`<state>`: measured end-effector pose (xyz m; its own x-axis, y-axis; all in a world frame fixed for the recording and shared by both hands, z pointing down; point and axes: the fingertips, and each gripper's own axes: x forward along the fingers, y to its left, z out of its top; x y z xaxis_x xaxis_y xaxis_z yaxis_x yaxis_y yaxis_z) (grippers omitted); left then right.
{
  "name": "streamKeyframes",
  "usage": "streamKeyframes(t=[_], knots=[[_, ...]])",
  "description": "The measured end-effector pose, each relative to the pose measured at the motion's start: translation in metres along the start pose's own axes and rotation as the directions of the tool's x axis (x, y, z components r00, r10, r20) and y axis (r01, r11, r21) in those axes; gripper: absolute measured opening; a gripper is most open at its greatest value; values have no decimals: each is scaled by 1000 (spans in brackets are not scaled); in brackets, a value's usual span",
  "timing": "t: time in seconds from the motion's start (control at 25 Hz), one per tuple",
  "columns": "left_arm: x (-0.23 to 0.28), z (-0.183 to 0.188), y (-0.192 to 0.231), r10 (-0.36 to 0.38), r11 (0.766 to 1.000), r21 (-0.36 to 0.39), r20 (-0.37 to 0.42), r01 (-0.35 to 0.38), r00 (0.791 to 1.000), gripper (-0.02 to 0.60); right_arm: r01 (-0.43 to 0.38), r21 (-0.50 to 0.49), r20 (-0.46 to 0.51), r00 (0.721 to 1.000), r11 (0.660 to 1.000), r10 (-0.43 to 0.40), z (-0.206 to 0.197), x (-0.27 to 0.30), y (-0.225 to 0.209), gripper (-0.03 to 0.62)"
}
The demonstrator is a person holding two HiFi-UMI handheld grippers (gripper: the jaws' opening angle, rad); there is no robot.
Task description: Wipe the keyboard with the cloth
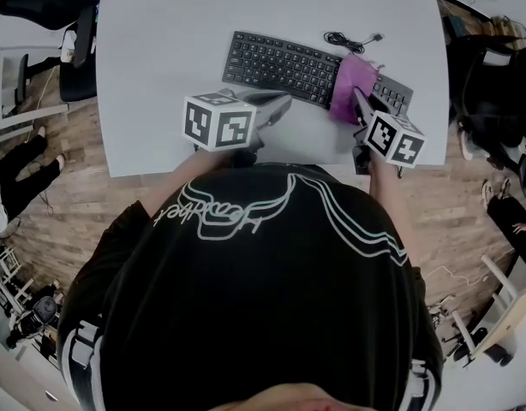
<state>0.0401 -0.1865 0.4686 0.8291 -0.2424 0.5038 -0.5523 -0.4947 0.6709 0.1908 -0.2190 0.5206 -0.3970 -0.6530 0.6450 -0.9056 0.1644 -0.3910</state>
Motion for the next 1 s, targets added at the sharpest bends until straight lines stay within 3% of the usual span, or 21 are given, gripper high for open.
streamKeyframes(t=[0.76,0.84,1.0], knots=[[59,-21,-59,-13,999,30,-18,13,1000,5,129,65,47,990,990,-132,-19,-80,-124,52],[61,-25,-63,1,1000,26,-8,0,1000,5,118,60,60,991,991,-121,-18,-83,-130,52],[57,-35,-71,48,999,10,25,-48,999,5,17,92,108,994,996,-28,-10,-88,-123,52]])
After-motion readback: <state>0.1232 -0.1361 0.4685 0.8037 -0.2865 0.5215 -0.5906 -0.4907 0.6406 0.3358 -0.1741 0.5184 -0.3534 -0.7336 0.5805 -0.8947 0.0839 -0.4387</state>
